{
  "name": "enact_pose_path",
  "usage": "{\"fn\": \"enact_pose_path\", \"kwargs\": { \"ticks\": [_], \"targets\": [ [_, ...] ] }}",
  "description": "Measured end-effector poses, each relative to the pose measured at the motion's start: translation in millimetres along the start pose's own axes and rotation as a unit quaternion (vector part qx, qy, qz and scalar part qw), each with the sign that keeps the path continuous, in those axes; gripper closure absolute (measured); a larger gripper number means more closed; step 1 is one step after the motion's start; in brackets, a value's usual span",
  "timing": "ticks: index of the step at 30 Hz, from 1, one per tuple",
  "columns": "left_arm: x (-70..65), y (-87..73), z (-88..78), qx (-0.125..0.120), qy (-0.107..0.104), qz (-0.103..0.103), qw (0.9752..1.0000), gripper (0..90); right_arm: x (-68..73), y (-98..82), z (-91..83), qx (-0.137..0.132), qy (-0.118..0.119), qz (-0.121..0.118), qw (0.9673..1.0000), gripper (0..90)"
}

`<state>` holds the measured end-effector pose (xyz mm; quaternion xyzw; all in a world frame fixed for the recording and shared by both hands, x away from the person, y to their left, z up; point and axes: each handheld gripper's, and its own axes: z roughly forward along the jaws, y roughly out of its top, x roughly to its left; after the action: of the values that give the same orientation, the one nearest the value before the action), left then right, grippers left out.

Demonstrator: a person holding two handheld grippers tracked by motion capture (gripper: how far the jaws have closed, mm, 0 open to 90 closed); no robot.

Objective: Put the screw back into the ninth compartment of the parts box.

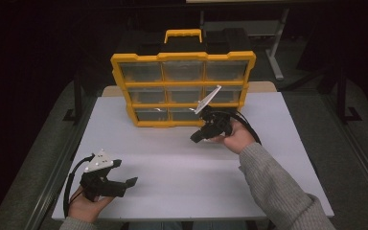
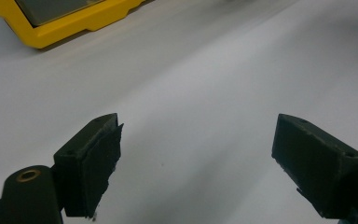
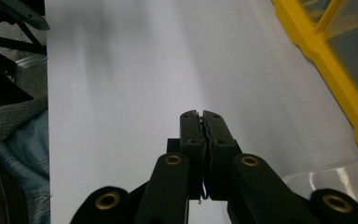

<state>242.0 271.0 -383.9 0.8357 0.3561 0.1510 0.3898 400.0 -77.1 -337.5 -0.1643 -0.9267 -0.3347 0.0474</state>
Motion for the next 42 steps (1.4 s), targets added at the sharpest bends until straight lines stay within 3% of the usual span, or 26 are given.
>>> {"fn": "enact_pose_path", "kwargs": {
  "ticks": [8,16,32,42],
  "targets": [
    [-0.2,0.1,-0.4,-0.002,0.0,-0.001,1.0,15.2,-4.6,3.2,-15.3,-0.008,-0.008,0.001,0.9999,87.1],
    [0.3,0.0,-1.2,-0.001,0.001,-0.001,1.0,15.1,-12.3,0.7,-28.9,-0.016,-0.018,0.018,0.9996,87.1],
    [-0.2,0.0,-0.5,-0.003,0.002,-0.001,1.0,15.1,-32.7,-10.7,-57.8,-0.027,-0.055,0.041,0.9973,87.0],
    [-0.4,0.1,-0.3,-0.002,0.002,0.0,1.0,15.2,-43.9,-20.0,-62.6,-0.027,-0.07,0.062,0.9952,87.0]
  ]
}}
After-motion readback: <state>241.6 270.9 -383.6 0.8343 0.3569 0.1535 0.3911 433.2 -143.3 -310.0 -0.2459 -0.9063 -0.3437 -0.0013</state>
